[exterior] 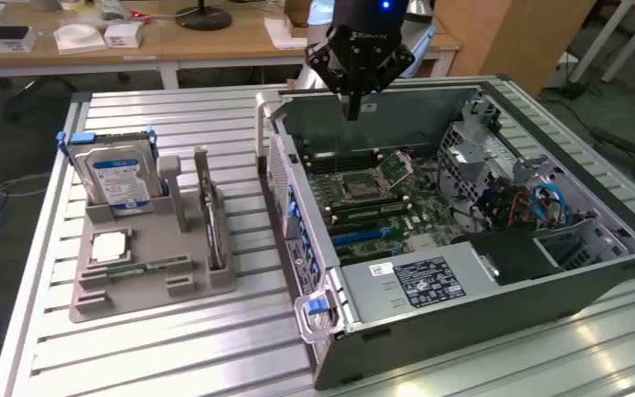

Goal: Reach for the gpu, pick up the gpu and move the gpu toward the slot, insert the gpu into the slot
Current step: 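Reach for the gpu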

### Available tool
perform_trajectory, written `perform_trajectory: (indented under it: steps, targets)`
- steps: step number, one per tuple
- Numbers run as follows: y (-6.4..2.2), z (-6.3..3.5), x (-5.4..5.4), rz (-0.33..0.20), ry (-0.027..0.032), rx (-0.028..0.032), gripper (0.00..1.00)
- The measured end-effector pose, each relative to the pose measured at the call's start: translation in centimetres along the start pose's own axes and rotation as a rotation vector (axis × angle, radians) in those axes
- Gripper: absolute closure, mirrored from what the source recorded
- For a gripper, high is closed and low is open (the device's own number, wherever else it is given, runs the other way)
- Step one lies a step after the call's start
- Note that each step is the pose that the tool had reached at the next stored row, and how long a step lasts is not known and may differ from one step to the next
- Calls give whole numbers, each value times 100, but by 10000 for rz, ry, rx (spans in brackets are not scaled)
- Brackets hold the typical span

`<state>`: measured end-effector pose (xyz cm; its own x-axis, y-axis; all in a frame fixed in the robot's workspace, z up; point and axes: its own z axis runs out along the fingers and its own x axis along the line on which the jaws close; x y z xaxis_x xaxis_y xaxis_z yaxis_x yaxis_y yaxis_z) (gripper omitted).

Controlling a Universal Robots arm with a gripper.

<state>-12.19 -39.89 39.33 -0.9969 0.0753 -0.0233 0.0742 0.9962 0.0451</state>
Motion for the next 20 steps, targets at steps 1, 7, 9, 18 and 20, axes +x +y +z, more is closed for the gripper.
perform_trajectory:
  steps: [1, 7, 9, 18, 20]
  targets:
    - [0, 0, 0, 0, 0, 0, 90]
    - [-4, -2, 52, 1, 0, 0, 90]
    - [-7, -2, 99, 1, -1, -1, 90]
    - [-24, -9, 315, -1, 0, 1, 90]
    - [-27, -10, 364, 0, -1, 0, 90]
